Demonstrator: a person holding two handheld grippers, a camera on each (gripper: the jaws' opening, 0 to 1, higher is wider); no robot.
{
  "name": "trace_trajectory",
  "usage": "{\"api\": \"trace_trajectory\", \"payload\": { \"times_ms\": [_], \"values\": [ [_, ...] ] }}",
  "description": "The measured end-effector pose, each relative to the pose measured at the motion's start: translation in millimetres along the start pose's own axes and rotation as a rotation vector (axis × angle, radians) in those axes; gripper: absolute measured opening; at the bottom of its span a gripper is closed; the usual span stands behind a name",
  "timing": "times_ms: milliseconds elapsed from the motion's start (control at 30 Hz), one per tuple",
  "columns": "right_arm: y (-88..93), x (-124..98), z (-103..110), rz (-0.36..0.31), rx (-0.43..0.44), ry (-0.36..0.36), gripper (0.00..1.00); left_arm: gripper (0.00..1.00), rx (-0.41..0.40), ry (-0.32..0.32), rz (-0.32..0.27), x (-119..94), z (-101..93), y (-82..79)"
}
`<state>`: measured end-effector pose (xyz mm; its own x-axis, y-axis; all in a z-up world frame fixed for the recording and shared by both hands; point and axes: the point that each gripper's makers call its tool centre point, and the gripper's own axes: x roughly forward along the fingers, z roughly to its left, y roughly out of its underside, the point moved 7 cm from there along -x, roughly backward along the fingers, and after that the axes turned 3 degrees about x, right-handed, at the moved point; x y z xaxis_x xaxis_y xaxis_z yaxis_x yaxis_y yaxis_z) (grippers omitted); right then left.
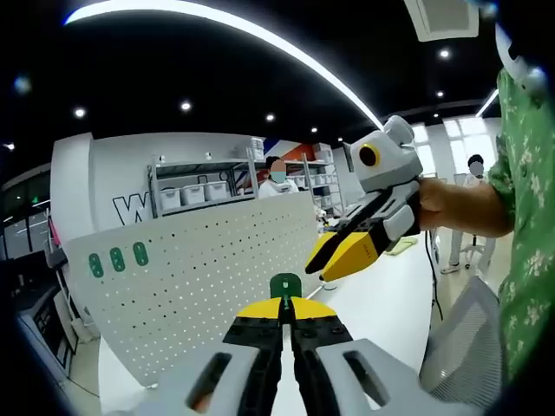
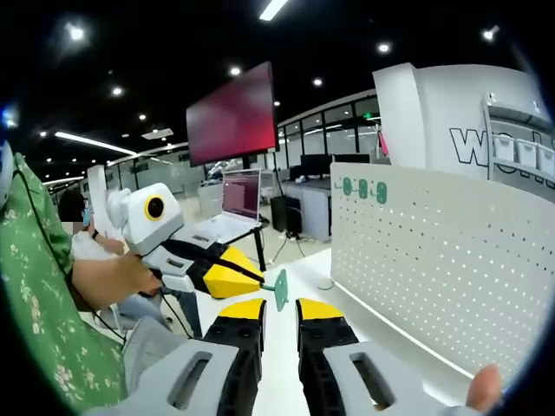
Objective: Insert the hook assembly into the mounting plate slot until the hook locks in place.
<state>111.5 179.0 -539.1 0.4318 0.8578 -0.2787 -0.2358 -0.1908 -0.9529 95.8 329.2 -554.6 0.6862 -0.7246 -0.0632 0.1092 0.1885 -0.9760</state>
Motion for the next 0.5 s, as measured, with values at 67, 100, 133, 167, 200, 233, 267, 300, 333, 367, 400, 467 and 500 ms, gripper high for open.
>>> {"api": "trace_trajectory", "payload": {
  "times_ms": [67,100,133,167,200,233,267,300,333,367,400,467,500],
  "values": [
    [1.1,-1.5,-1.9,0.001,-0.004,0.008,0.21,0.02,-0.002,-0.004,0.0,-0.1,1.0,-0.4],
    [1.7,-2.6,-3.1,0.001,-0.004,0.015,0.25,0.02,-0.003,-0.005,0.001,0.0,1.4,-0.4],
    [2.1,-3.4,-3.7,0.002,-0.005,0.018,0.26,0.02,-0.003,-0.006,0.003,0.1,1.8,-0.2],
    [2.3,-3.9,-3.9,0.003,-0.006,0.019,0.26,0.02,-0.003,-0.007,0.007,0.4,2.2,0.2],
    [2.6,-5.7,-4.9,0.002,-0.01,0.025,0.26,0.02,-0.003,-0.009,0.009,0.7,2.3,0.5],
    [2.6,-7.2,-5.8,0.001,-0.011,0.03,0.27,0.02,-0.004,-0.01,0.011,1.1,2.6,0.5],
    [2.7,-8.1,-6.3,0.0,-0.01,0.033,0.29,0.02,-0.005,-0.011,0.012,1.4,2.6,0.4],
    [2.8,-9.4,-7.2,-0.003,-0.013,0.041,0.32,0.02,-0.006,-0.014,0.013,2.0,2.7,0.0],
    [2.9,-10.8,-8.4,-0.006,-0.016,0.056,0.35,0.02,-0.008,-0.016,0.015,2.4,3.0,-0.3],
    [2.8,-11.7,-9.3,-0.01,-0.018,0.063,0.39,0.02,-0.01,-0.018,0.016,2.8,3.3,-0.4],
    [3.0,-12.7,-10.1,-0.011,-0.017,0.069,0.43,0.02,-0.012,-0.02,0.015,3.2,3.7,-0.9],
    [3.2,-15.7,-11.6,-0.018,-0.017,0.082,0.46,0.02,-0.016,-0.024,0.013,3.6,4.4,-2.9],
    [3.4,-17.5,-12.0,-0.02,-0.017,0.087,0.46,0.02,-0.016,-0.025,0.011,3.8,4.6,-3.9]
  ]
}}
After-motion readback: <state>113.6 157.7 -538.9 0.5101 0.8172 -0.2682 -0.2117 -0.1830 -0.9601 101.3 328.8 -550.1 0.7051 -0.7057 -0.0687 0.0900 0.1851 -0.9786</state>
